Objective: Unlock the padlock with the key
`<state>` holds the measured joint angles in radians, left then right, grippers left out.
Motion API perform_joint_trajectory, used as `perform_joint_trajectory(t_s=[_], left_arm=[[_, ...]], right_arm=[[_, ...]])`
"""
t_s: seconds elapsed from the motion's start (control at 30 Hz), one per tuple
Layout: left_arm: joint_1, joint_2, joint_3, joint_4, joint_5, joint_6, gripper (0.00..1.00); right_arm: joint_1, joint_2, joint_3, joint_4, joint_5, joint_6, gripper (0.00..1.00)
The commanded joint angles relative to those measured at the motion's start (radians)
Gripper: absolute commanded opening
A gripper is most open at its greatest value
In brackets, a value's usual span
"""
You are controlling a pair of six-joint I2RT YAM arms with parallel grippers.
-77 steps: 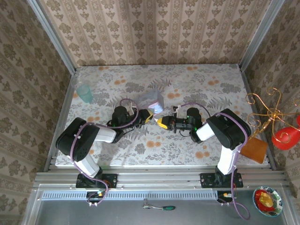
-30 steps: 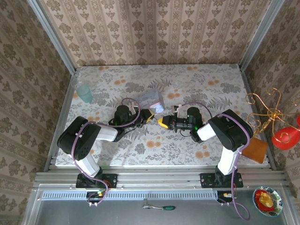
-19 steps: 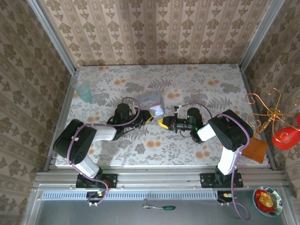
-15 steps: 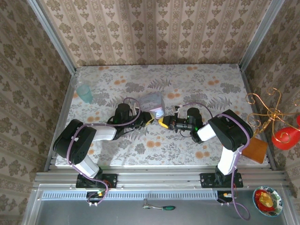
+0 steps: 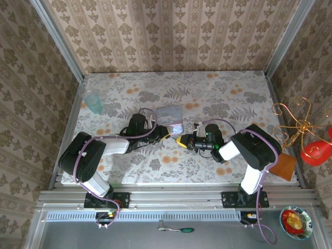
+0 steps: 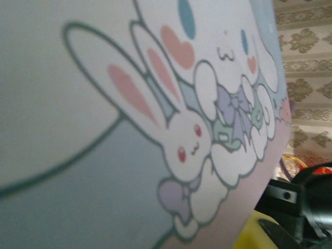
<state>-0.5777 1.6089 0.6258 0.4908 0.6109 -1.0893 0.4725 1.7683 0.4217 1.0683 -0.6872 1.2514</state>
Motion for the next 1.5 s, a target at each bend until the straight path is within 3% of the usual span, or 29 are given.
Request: perform_joint_trajectory(t_s=[0.0, 0.5, 0.9, 1.13, 1.47], left_arm=[[-0.006, -0.036, 0.072, -0.205, -0.101, 0.143, 0.22], [-0.062, 0.007, 0.084, -0.356, -0.271, 0.276, 0.26], [-0.163, -0.066, 0.112, -0.504, -0.58, 0.398, 0.47], [-0.164, 0.017, 0.178, -0.516, -0.625, 0.424, 0.57], [-0.163, 0.135, 0.311, -0.598, -0.673, 0.455, 0.58]], right_arm=[[0.007, -0.066, -0.02, -0.069, 0.041, -0.06, 0.0], [0.032, -0.344, 0.006, -0.499, 0.132, -0.248, 0.0], [0.055, -0.31, 0.007, -0.467, 0.141, -0.244, 0.0], [0.061, -0.299, 0.012, -0.462, 0.143, -0.244, 0.0], [0.061, -0.303, 0.006, -0.459, 0.145, -0.252, 0.0]])
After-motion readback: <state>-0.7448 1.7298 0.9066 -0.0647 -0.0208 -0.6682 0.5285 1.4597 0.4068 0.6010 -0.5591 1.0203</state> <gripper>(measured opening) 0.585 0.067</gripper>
